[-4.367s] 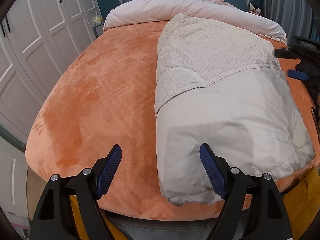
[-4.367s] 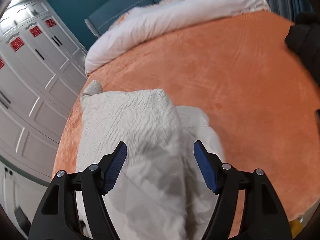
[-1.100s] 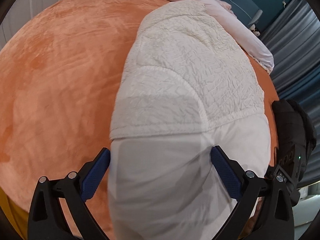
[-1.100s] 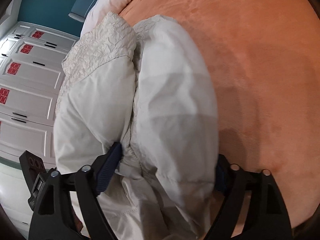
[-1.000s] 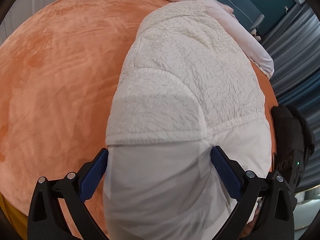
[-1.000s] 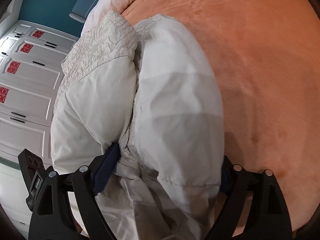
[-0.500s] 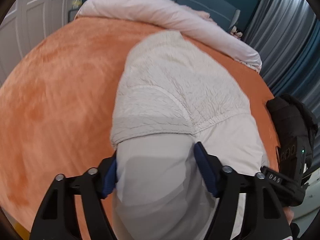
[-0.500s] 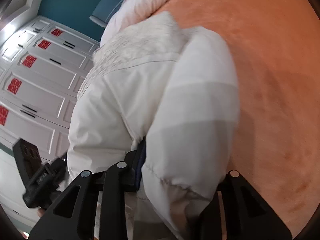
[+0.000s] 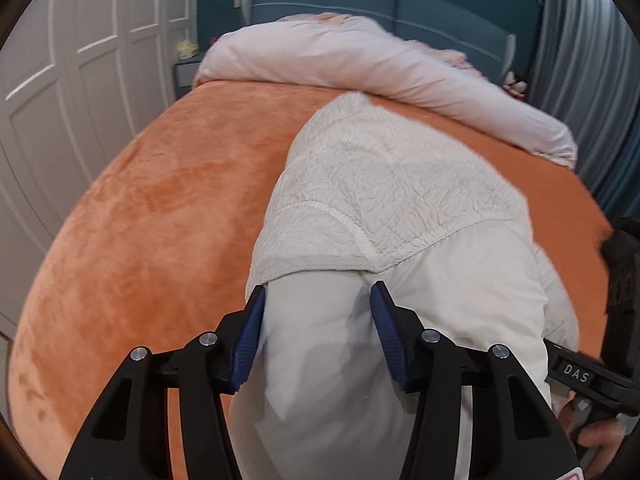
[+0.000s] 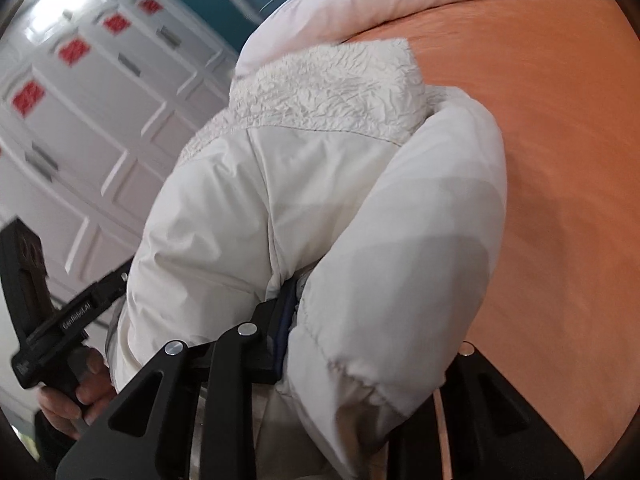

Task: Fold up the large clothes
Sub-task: 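Lay the rolled bundle down and open the right tool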

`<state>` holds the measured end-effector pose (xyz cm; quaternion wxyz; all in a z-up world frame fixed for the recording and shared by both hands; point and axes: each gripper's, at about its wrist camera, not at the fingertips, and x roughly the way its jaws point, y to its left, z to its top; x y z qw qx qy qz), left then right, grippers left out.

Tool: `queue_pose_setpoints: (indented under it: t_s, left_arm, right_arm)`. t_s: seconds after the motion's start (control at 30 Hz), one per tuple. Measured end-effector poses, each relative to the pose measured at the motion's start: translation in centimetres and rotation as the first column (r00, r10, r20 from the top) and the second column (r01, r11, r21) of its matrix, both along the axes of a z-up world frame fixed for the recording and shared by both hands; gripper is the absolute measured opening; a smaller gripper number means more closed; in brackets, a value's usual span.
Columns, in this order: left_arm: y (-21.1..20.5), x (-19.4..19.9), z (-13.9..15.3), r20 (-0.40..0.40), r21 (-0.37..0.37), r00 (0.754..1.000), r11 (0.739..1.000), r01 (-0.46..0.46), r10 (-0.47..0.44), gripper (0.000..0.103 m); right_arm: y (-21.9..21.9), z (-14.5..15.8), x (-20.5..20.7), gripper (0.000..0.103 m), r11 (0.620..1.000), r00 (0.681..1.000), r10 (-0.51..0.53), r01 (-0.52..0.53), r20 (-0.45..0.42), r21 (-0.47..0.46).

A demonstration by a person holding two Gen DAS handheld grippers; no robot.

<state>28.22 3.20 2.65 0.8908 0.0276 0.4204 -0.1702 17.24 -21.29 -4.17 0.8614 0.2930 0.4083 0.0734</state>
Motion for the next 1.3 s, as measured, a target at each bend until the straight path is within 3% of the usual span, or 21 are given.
queue_pose_setpoints:
  t_s: [0.07, 0.2, 0.27, 0.33, 0.4, 0.5, 0.63, 0.67, 0.83, 0.93, 1.03, 1.17, 1.3]
  left_arm:
    - [0.9, 0.8, -1.3, -0.022, 0.024, 1.0, 1.0, -0.018, 0.018, 0.05]
    - [1.8, 0.2, -2.2, -0.004, 0.044, 1.0, 0.999, -0.031, 0.031, 0.051]
    - [1.4, -0.5, -1.6, -0.001, 0.067, 1.0, 0.997, -0.03, 0.03, 0.052]
    - [1.5, -1.7, -0.8, 0.002, 0.084, 0.999, 0.996, -0.034, 0.034, 0.061]
    - [1.9, -3.0, -0.1, 0.011, 0.093, 0.999, 0.995, -0.045, 0.044, 0.064]
    - [1.9, -5.2, 1.1, 0.026, 0.127, 0.998, 0.99, -0.058, 0.055, 0.068]
    - [1.6, -7.1, 1.7, 0.005, 0.145, 0.997, 0.986, -0.08, 0.08, 0.069]
    - [1.6, -7.3, 1.6, -0.003, 0.147, 0.996, 0.985, -0.085, 0.086, 0.069]
    - [1.7, -9.0, 0.2, -0.032, 0.193, 0.995, 0.977, -0.091, 0.099, 0.069]
    - [2.4, -9.4, -1.2, -0.057, 0.223, 0.992, 0.97, -0.099, 0.114, 0.071]
    - [3.1, -9.7, -1.9, -0.077, 0.229, 0.989, 0.967, -0.109, 0.13, 0.071]
    - [3.5, -10.4, -2.0, -0.083, 0.225, 0.986, 0.967, -0.121, 0.142, 0.071]
    - [3.1, -11.3, -2.4, -0.095, 0.229, 0.985, 0.966, -0.122, 0.147, 0.071]
  right_arm:
    - [1.0, -0.5, 1.5, 0.024, 0.999, 0.999, 0.035, -0.036, -0.014, -0.029]
    - [1.1, -1.0, 1.8, 0.036, 0.998, 0.998, 0.053, -0.055, -0.042, -0.04]
    - [-0.2, -0.7, 0.3, 0.041, 0.999, 0.996, 0.029, -0.031, -0.086, -0.015]
    - [-1.3, -0.1, -1.5, 0.044, 1.0, 0.994, -0.005, 0.004, -0.106, -0.009]
    - [-1.8, 1.4, -4.0, 0.046, 0.997, 0.994, -0.059, 0.054, -0.095, -0.053]
    - [-1.3, 4.5, -7.1, 0.046, 0.985, 0.995, -0.096, 0.091, -0.024, -0.149]
    - [2.1, 6.7, -8.0, 0.042, 0.958, 1.0, -0.004, 0.01, 0.021, -0.288]
    - [3.0, 6.5, -8.0, 0.037, 0.948, 1.0, 0.018, -0.014, 0.01, -0.318]
    - [4.7, 3.2, -8.3, 0.034, 0.917, 0.994, 0.05, -0.086, -0.102, -0.39]
    - [3.7, 1.4, -8.4, 0.03, 0.931, 0.988, 0.021, -0.074, -0.15, -0.357]
    - [2.9, 1.9, -9.0, 0.029, 0.938, 0.987, -0.007, -0.05, -0.162, -0.344]
    - [4.4, 4.5, -10.0, 0.032, 0.92, 0.996, 0.005, -0.04, -0.089, -0.391]
    - [4.9, 1.3, -9.2, 0.028, 0.891, 0.981, 0.008, -0.095, -0.195, -0.444]
